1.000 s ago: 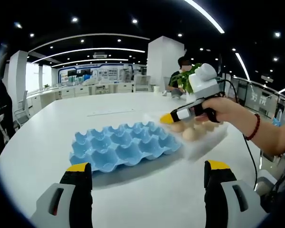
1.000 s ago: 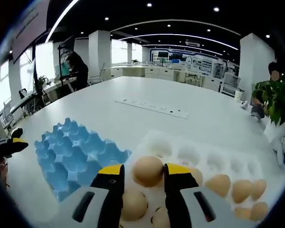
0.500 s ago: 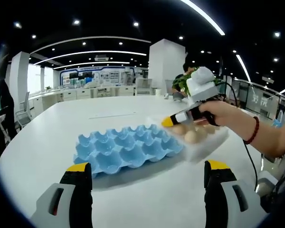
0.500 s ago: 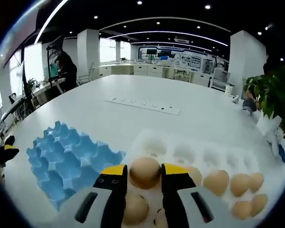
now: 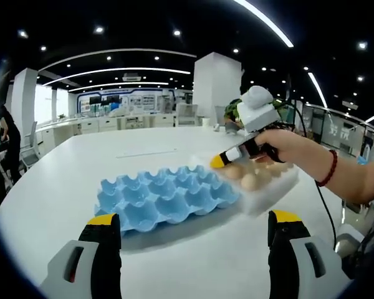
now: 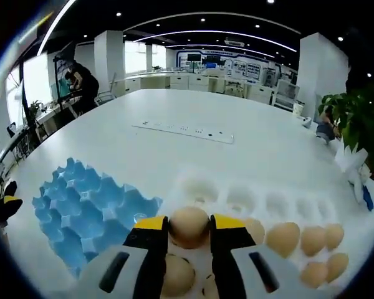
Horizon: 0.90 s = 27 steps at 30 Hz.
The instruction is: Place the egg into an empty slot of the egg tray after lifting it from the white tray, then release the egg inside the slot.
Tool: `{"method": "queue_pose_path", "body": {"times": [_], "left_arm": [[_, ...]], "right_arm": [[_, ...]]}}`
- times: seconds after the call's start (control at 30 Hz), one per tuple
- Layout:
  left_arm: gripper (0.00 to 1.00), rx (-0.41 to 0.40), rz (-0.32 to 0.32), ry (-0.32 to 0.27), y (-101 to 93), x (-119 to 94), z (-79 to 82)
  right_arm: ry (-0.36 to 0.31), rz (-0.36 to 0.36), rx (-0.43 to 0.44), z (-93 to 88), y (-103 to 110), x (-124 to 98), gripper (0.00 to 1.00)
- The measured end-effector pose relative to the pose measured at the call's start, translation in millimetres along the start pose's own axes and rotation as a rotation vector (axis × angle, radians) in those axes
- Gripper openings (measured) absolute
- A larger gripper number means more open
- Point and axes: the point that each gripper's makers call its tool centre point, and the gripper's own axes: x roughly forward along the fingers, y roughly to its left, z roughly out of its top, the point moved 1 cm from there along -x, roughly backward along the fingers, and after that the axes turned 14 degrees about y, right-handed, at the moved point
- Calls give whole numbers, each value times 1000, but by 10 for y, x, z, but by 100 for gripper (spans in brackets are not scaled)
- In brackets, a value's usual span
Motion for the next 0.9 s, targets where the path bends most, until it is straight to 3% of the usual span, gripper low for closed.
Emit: {"method": "queue_pose_path", "body": {"times": [0.43, 0.9], "left_arm": [[100, 5, 12, 10, 32, 4, -15], [100, 9, 14, 10, 27, 5, -32]], "right_arm": [[-35, 35, 40, 48, -22, -32, 27], [-69, 41, 26, 107, -19, -96, 27]]}}
